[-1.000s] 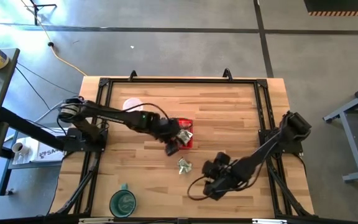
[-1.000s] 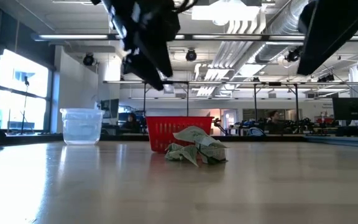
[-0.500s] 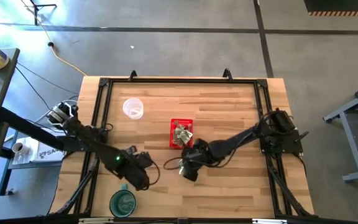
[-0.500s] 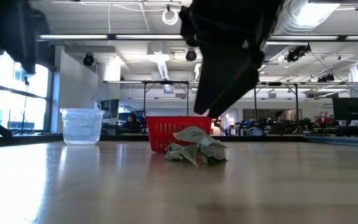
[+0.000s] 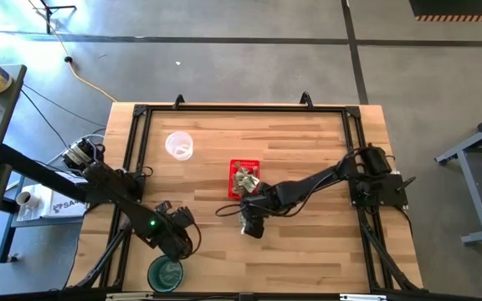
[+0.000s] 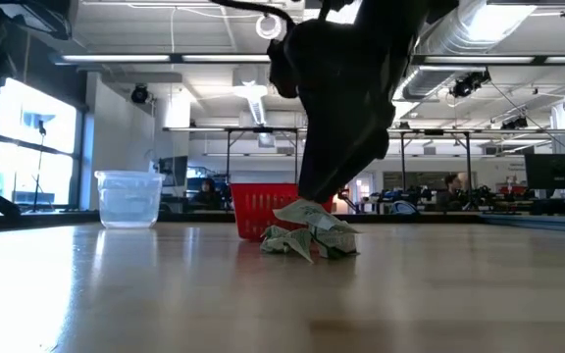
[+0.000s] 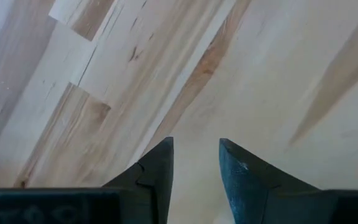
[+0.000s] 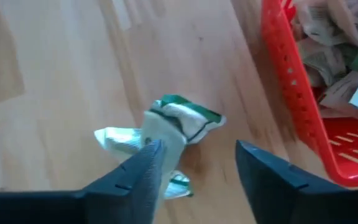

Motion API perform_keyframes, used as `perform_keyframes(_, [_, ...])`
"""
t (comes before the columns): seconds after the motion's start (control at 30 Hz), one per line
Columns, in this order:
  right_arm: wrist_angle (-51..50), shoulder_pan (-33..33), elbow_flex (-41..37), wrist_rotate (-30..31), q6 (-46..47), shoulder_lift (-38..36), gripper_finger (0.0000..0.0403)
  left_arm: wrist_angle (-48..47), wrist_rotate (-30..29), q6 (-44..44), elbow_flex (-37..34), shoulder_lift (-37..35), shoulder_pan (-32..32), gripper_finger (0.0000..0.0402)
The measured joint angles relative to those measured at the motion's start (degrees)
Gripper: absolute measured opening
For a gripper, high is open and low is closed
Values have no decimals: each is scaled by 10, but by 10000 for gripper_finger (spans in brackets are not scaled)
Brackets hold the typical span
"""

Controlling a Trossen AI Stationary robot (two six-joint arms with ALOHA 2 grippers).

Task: Pick and place Stevia / Truvia into bins
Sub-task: Put the stevia packet into the red basket

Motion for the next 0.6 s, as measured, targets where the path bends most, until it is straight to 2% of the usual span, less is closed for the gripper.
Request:
perform_keyframes(0.13, [18, -11, 0, -47, 1, 17, 160, 0, -1, 3, 0, 0, 0, 161])
perform_keyframes(0.3, [35, -13, 0, -104, 17, 36, 140, -3, -1, 4, 0, 0, 0, 159])
perform_keyframes(0.4, [27, -4, 0, -92, 33, 28, 111, -5, -1, 5, 0, 0, 0, 158])
perform_keyframes(0.53, [2, 3, 0, -67, 54, -6, 26, -5, -1, 20, 0, 0, 0, 157])
perform_keyframes(0.6, [-22, 3, 0, -43, 57, -26, 10, -6, -1, 24, 0, 0, 1, 157])
